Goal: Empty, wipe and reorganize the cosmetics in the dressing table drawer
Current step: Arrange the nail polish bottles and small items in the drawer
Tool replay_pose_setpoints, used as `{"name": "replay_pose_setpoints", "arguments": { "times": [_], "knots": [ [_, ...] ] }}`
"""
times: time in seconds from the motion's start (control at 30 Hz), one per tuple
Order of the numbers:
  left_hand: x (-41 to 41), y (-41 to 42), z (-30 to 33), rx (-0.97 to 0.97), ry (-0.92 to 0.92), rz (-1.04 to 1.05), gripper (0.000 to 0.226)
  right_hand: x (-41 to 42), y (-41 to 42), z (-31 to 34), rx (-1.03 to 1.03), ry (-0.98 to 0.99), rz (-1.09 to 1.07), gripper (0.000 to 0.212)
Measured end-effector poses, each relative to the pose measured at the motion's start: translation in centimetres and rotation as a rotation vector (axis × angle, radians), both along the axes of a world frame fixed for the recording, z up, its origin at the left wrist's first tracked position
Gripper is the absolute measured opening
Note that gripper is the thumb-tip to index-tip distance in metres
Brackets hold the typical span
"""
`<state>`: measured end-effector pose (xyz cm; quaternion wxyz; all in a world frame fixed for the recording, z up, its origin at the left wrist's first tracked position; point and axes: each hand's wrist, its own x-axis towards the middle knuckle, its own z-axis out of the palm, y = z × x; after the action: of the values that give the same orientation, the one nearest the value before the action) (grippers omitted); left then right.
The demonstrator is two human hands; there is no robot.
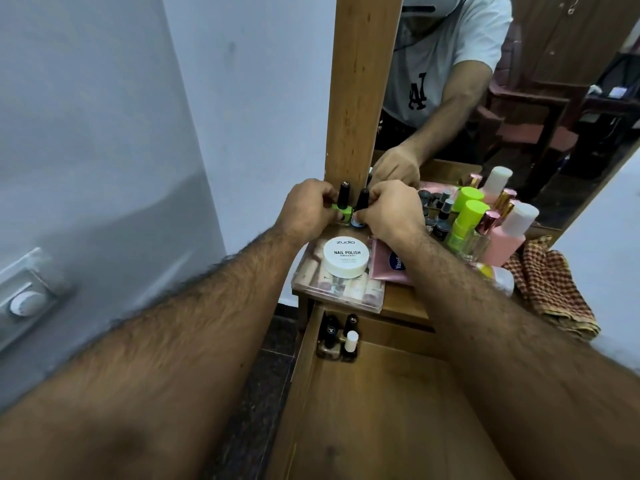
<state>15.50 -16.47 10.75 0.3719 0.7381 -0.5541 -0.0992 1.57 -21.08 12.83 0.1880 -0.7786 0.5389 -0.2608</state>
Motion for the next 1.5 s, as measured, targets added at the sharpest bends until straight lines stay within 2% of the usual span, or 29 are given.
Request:
{"name": "replay_pose_setpoints", "arguments": {
  "times": [0.1, 0.2, 0.3, 0.4, 0.63, 0.87, 1.17, 1.3, 1.5],
  "knots": [
    [0.1, 1.4, 1.9, -0.075, 0.018, -0.03, 0.026, -0.7, 1.3, 1.9, -0.034, -0.072, 0.047, 0.016],
    [-0.4, 3.3, 4.1, -0.138, 0.043, -0.046, 0.028, -1.8, 3.1, 3.9, -0.091, -0.127, 0.08, 0.024],
    [-1.8, 6.1, 5.5, -0.159, 0.055, -0.065, 0.029, -3.5, 5.5, 4.9, -0.117, -0.152, 0.087, 0.012],
    [-3.9, 9.1, 5.6, -0.124, 0.075, -0.087, 0.032, -5.6, 8.3, 4.7, -0.126, -0.158, 0.101, 0.013],
    [-8.9, 15.6, 2.0, -0.058, 0.073, -0.115, 0.027, -10.9, 15.2, 1.3, -0.049, -0.115, 0.107, 0.015],
    [-11.8, 18.8, -3.1, 0.135, 0.1, -0.067, 0.022, -13.0, 18.6, -3.6, 0.146, -0.05, 0.069, 0.017],
    [-13.6, 18.9, -7.8, 0.361, 0.03, -0.024, 0.028, -14.0, 19.1, -8.9, 0.34, -0.017, 0.037, 0.02],
    [-13.7, 18.5, -8.6, 0.401, 0.011, -0.036, 0.028, -13.9, 18.6, -10.2, 0.356, 0.05, 0.012, 0.013],
    [-13.3, 18.6, -9.3, 0.429, -0.062, -0.036, 0.036, -13.6, 18.4, -11.1, 0.362, 0.111, -0.008, 0.019]
  ]
}}
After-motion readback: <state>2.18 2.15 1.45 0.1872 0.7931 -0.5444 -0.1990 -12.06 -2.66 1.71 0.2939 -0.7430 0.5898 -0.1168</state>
